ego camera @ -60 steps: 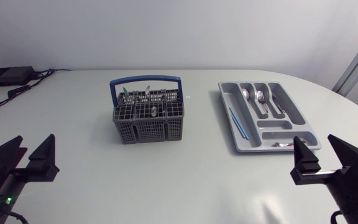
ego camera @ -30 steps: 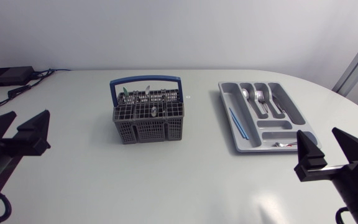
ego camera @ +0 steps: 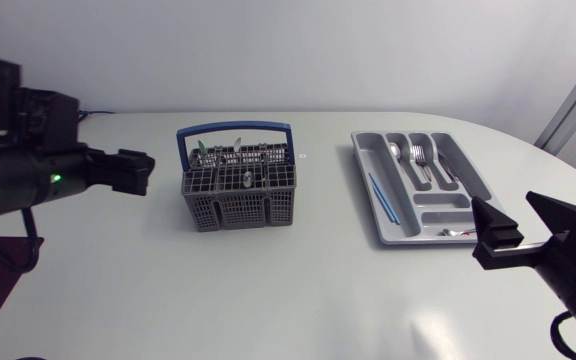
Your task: Unload the cutlery basket into the drawer organizer.
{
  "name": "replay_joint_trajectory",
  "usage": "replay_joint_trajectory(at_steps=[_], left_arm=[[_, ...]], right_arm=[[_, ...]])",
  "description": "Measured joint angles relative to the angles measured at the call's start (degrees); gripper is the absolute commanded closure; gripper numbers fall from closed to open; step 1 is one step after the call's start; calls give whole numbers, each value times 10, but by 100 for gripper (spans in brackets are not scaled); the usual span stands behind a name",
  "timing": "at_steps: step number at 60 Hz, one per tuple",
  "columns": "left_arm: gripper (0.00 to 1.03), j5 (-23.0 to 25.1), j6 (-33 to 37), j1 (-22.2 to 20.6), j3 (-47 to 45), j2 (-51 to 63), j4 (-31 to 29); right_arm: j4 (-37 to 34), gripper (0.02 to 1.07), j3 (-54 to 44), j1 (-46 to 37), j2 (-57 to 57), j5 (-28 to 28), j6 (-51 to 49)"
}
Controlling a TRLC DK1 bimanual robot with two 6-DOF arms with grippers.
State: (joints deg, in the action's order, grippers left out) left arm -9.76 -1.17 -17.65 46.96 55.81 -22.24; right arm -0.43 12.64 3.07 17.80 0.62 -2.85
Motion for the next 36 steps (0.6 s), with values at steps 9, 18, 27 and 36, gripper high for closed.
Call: replay_joint_trajectory(at_steps=[9,18,27,36], left_arm=[[5,22,18,-17,110,129,-94],[6,74,20,-35,175,205,-139],[8,100,9,-62,221,252,-144],[12,103,-3,-80,263,309,-143]], right_arm=[[-38,7,24,4,42,1,7],[-85,7,69,4,102,2,12],[-131,7,120,4,186,2,12],[-154,7,138,15,216,3,11]])
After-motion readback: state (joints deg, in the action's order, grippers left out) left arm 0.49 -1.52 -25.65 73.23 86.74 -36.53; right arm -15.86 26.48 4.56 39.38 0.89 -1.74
